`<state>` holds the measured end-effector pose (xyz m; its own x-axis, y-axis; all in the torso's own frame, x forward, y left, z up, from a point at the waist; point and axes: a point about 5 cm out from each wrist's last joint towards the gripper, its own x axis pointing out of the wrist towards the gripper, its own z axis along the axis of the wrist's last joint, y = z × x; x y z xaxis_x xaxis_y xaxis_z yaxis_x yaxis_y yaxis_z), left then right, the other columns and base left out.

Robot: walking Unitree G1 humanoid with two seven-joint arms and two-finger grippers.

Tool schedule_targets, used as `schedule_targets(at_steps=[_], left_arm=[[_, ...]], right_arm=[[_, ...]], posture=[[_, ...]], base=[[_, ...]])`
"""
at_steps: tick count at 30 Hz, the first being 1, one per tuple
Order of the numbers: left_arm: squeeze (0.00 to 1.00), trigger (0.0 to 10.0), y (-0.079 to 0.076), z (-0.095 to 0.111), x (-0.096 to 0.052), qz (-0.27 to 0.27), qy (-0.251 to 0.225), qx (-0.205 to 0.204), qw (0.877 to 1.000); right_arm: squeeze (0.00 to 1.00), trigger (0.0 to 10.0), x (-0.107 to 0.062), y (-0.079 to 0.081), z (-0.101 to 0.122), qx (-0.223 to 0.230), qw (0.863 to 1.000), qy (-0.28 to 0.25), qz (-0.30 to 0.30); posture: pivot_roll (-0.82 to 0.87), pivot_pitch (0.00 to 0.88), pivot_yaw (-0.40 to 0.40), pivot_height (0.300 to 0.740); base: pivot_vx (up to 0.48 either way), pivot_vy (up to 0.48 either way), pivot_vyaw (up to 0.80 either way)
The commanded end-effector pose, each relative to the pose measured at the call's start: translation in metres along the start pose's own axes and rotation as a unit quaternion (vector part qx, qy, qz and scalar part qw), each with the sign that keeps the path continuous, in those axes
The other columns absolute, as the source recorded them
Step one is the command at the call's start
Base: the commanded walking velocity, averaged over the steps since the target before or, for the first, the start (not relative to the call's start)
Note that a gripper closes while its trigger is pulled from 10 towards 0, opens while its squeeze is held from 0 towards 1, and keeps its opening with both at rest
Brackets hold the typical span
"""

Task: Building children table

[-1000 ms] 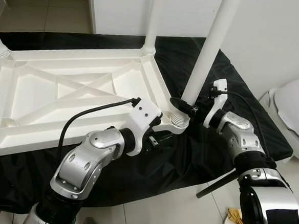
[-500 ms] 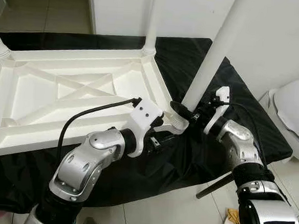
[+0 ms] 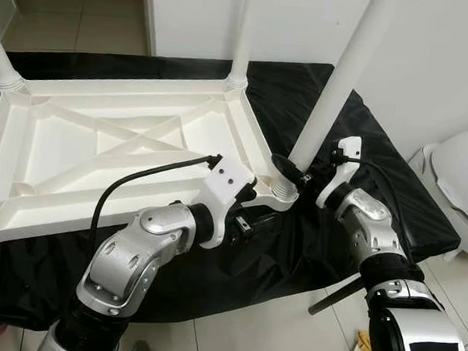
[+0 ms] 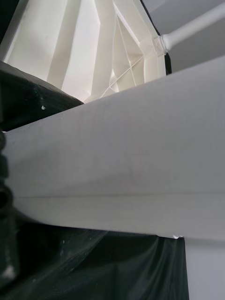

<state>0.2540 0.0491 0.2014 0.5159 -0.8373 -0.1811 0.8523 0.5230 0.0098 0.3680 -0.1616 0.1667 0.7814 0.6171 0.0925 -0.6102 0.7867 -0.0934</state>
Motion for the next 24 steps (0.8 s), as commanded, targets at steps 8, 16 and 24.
schedule_targets(at_steps=[8,16,24], left_arm=[[0.0,10.0,-0.012,-0.006,0.004,-0.001,0.01,-0.006,1.0],[0.0,10.0,-0.01,-0.005,0.003,0.004,0.009,-0.008,1.0],[0.0,10.0,-0.009,-0.004,0.002,0.007,0.008,-0.005,1.0]], right_arm=[[0.0,10.0,-0.009,0.011,-0.032,0.026,0.998,0.055,-0.007],[0.0,10.0,-0.017,0.015,-0.04,0.036,0.998,0.053,-0.017],[0.0,10.0,-0.029,0.02,-0.046,0.012,0.999,0.039,-0.016]], posture=[[0.02,0.105,-0.064,0.74],[0.01,0.104,-0.066,0.74],[0.01,0.103,-0.062,0.74]], base=[[0.0,0.0,0.0],[0.0,0.0,0.0],[0.0,0.0,0.0]])
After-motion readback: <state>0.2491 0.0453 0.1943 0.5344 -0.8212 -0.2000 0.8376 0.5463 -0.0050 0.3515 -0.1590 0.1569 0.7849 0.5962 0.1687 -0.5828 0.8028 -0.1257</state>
